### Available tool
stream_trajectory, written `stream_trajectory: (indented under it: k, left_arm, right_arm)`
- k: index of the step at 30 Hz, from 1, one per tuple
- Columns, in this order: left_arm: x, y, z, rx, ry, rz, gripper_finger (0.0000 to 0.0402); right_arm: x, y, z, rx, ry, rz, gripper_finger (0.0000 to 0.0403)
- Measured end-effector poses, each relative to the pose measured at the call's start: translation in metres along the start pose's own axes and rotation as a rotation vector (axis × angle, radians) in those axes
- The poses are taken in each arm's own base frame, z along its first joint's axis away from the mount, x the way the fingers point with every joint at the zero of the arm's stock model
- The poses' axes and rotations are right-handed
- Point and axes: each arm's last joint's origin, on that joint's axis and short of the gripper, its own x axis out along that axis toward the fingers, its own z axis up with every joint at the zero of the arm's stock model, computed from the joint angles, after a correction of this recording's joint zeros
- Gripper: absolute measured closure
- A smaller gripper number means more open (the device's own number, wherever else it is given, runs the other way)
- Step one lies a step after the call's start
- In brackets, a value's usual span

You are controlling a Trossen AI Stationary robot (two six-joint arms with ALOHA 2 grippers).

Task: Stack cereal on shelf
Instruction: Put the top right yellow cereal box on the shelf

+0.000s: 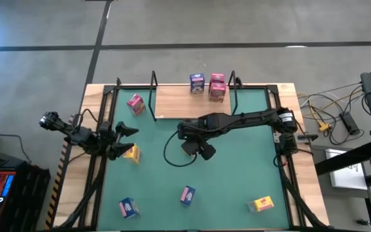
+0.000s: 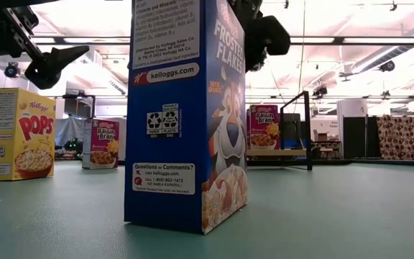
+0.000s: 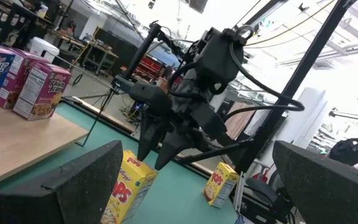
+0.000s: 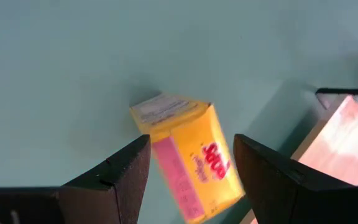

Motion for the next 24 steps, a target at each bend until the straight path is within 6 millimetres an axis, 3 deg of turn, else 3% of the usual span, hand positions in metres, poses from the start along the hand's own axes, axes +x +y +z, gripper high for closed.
stream_trajectory:
  k: [24]
  left_arm:
    - [0.0000, 0.0000, 0.0000, 0.000, 0.000, 0.000, 0.0003]
  right_arm:
    - [-0.0004, -0.0019, -0.0021, 0.004, 0.007, -0.002, 0.0183]
